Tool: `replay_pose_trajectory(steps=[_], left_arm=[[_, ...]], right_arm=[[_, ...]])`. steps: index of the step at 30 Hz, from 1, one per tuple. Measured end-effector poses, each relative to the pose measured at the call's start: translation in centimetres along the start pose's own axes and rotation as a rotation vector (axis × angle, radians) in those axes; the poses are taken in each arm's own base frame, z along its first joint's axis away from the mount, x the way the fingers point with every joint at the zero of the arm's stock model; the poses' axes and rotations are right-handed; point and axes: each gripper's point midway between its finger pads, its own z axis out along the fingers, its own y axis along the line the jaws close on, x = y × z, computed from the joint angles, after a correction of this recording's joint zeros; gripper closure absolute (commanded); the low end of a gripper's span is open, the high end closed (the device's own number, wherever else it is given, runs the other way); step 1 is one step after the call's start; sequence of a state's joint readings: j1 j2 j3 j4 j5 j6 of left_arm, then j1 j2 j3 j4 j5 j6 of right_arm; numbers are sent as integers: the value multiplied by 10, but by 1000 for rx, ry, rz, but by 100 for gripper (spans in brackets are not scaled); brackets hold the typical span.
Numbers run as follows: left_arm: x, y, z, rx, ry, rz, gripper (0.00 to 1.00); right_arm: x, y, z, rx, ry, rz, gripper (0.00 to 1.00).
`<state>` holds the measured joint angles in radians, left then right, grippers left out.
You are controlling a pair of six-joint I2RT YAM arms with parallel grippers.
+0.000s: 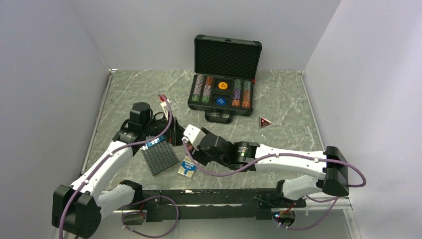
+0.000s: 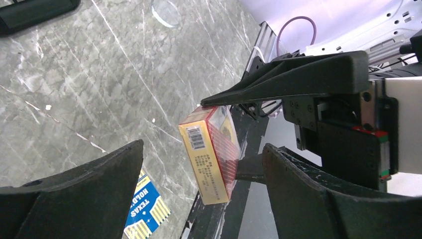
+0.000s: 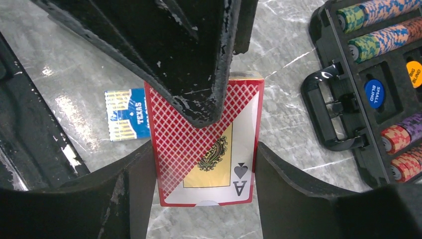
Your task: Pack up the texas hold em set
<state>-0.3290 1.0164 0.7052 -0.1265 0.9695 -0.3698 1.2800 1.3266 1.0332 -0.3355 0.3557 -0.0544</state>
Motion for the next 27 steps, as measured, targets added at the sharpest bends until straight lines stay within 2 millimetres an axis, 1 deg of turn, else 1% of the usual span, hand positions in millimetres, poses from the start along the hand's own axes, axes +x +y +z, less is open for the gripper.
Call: replay_pose_trajectory(steps=[6, 14, 15, 16, 17, 18, 19, 20, 22, 23, 24, 25, 27], left_arm=[[6, 4, 4, 6, 26, -46, 25], [14, -4, 9, 65, 71, -67, 47], [16, -4, 11, 71, 79, -71, 51], [17, -4, 12, 74, 84, -75, 57], [19, -5, 12, 82, 93, -79, 66], [21, -7, 13, 94, 100, -84, 77], [21, -10, 13, 107, 105, -87, 90], [21, -11, 14, 109, 108, -96, 100], [21, -12, 14, 102, 109, -143, 100], [22, -11, 14, 101, 111, -150, 100], [22, -11, 14, 101, 112, -151, 100], [21, -11, 14, 100, 111, -151, 100], [22, -11, 14, 101, 112, -127, 100]], right_arm=[[-4, -1, -1, 19, -14, -28, 100], [-12, -4, -3, 39, -36, -51, 100], [-14, -5, -3, 42, -40, -55, 100], [-16, -5, -4, 45, -45, -56, 100], [-17, -6, -4, 47, -49, -59, 100], [-17, -6, -4, 47, -48, -64, 93], [-16, -6, -4, 48, -45, -70, 82], [-15, -7, -3, 53, -38, -76, 66], [-14, -10, -2, 73, -34, -89, 39], [-14, -10, -2, 77, -32, -90, 29], [-14, -10, -2, 78, -32, -90, 10], [-14, -10, -2, 79, -34, -91, 2], [-18, -10, -2, 80, -49, -79, 0]])
